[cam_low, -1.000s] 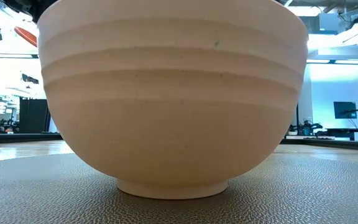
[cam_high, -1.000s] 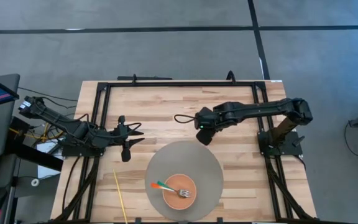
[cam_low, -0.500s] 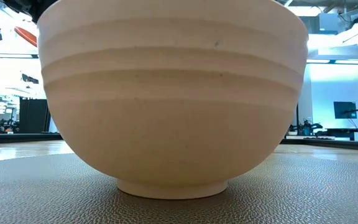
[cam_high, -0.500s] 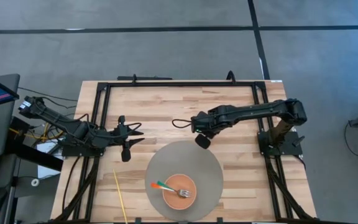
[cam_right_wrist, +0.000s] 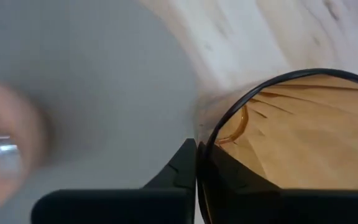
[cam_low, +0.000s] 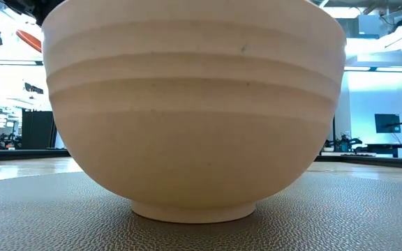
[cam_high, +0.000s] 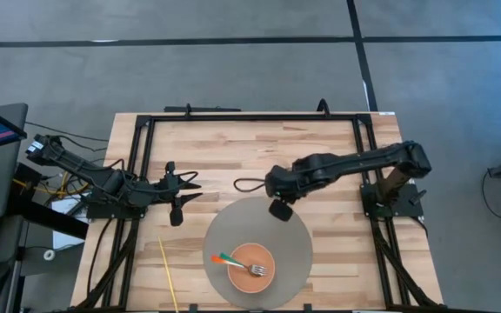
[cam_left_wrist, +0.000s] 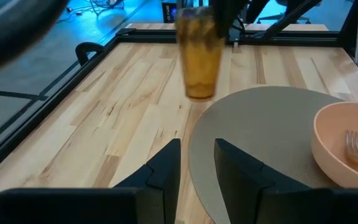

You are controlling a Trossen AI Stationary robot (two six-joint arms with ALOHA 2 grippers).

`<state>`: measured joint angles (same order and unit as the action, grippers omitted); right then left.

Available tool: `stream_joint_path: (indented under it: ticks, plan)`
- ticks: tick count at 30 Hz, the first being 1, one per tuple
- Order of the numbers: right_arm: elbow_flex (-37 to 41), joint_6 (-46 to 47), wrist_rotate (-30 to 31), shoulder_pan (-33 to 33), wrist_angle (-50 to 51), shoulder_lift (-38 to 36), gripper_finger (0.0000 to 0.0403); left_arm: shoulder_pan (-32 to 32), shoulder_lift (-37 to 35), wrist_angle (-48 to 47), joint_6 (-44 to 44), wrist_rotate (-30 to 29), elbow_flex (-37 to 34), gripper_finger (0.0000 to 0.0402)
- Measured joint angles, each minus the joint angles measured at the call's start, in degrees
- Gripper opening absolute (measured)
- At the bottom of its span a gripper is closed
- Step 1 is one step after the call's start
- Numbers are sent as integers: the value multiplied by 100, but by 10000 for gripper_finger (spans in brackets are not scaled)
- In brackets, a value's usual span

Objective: Pick & Place Utensil
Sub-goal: Put the brown cup on the gray mat on the top right of the orange bowl

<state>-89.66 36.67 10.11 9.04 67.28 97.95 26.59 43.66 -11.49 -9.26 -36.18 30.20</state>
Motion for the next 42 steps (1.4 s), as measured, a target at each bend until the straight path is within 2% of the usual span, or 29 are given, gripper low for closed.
stream_joint_path:
  ticks: [5, 13, 18, 23, 32, 42]
  plan:
    - [-437, 677, 9, 559, -87, -8, 10, 0, 0, 0, 0, 0, 0, 99]
    - [-407, 1561, 53, 1415, -190, 83, 10, -1, 0, 0, -1, 0, 0, 99]
    - [-164, 1790, 175, 1699, -385, 272, 7, -2, -2, 0, 0, 0, 0, 99]
    - [-134, 1737, 291, 1651, -366, 511, 7, -1, -5, 33, -1, 0, -1, 99]
    - [-134, 1261, 195, 1385, -508, 621, 31, 0, -7, 73, -2, 0, -4, 99]
    - [-134, 1136, 179, 1221, -631, 640, 64, 0, -7, 87, -2, 0, -2, 99]
